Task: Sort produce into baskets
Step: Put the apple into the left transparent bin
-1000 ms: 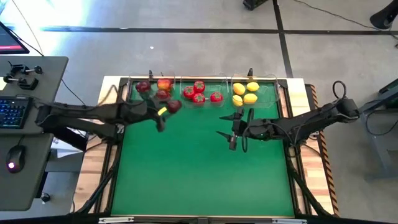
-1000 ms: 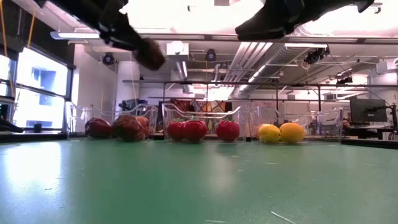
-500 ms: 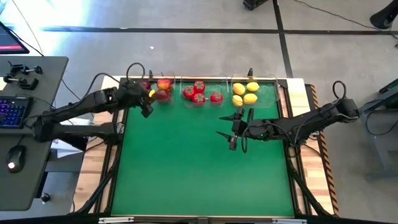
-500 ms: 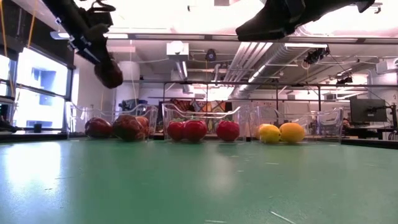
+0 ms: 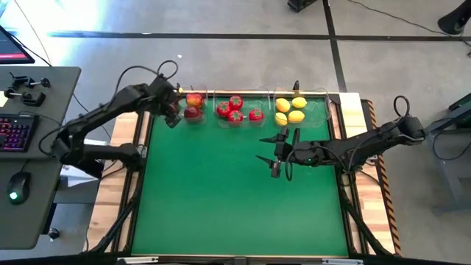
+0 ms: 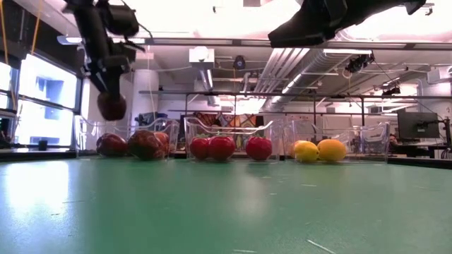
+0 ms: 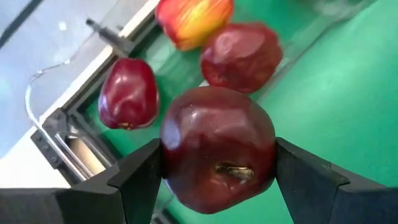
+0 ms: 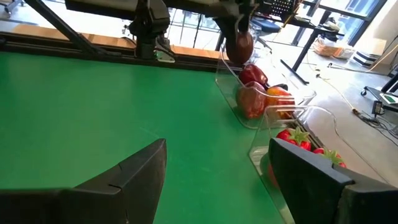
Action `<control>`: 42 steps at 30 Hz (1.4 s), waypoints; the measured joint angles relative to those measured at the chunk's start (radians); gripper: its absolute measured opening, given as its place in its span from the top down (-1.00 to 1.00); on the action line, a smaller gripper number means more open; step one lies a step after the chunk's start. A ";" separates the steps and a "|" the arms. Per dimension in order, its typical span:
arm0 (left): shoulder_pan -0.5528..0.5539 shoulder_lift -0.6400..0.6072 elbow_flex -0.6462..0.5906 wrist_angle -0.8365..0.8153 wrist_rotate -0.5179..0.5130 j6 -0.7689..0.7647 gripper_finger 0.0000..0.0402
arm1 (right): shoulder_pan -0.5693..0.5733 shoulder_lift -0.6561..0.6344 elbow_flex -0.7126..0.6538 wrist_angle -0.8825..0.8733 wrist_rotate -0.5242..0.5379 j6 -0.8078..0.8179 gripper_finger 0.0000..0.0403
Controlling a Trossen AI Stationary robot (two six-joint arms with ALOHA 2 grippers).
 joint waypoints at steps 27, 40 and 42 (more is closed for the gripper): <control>0.161 0.449 0.095 0.001 0.054 0.089 -0.30 | 0.000 0.000 0.000 -0.018 0.000 0.026 -0.36; 0.159 0.455 0.095 0.012 0.000 0.088 -0.30 | 0.000 0.001 0.000 -0.018 0.000 0.027 -0.36; 0.149 0.455 0.095 0.012 -0.041 0.088 -0.30 | 0.000 0.001 0.000 -0.018 0.000 0.027 -0.36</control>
